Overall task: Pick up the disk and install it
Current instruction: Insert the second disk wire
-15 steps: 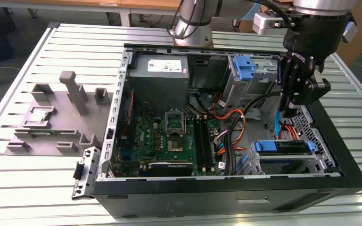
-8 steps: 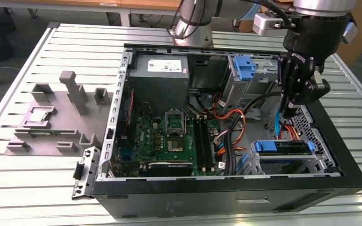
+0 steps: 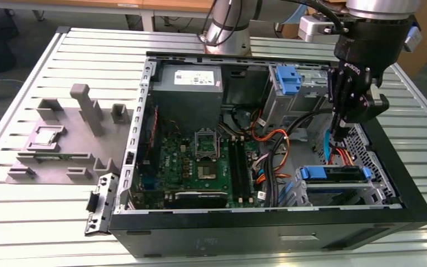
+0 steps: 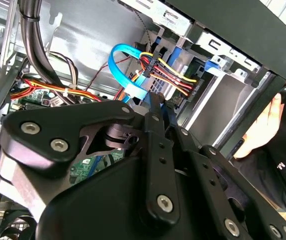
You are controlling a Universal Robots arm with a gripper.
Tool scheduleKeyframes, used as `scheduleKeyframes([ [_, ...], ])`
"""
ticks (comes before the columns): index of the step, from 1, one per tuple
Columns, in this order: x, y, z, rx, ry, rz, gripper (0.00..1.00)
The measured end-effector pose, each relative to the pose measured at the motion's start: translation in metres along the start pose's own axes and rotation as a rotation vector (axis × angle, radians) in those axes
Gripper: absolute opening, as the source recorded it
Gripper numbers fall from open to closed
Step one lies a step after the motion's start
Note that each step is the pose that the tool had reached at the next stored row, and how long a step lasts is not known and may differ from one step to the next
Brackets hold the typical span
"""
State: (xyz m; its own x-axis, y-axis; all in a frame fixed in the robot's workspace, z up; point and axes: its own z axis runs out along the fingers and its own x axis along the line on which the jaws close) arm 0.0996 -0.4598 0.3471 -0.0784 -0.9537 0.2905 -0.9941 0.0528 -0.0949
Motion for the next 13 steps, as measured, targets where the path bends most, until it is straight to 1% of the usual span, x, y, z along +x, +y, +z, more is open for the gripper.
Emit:
scheduleKeyframes([
  [9, 0.0001, 0.0000, 0.0000, 0.0001, -0.0003, 0.000, 0.16],
  [10, 0.0005, 0.0000, 0.0001, 0.0001, -0.0028, 0.000, 0.16],
  [11, 0.0011, 0.0001, 0.0004, -0.0003, -0.0104, 0.001, 0.16],
  [12, 0.0022, 0.0000, 0.0009, -0.0010, -0.0228, 0.002, 0.16],
  [13, 0.0032, 0.0000, 0.0013, -0.0022, -0.0396, 0.003, 0.16],
])
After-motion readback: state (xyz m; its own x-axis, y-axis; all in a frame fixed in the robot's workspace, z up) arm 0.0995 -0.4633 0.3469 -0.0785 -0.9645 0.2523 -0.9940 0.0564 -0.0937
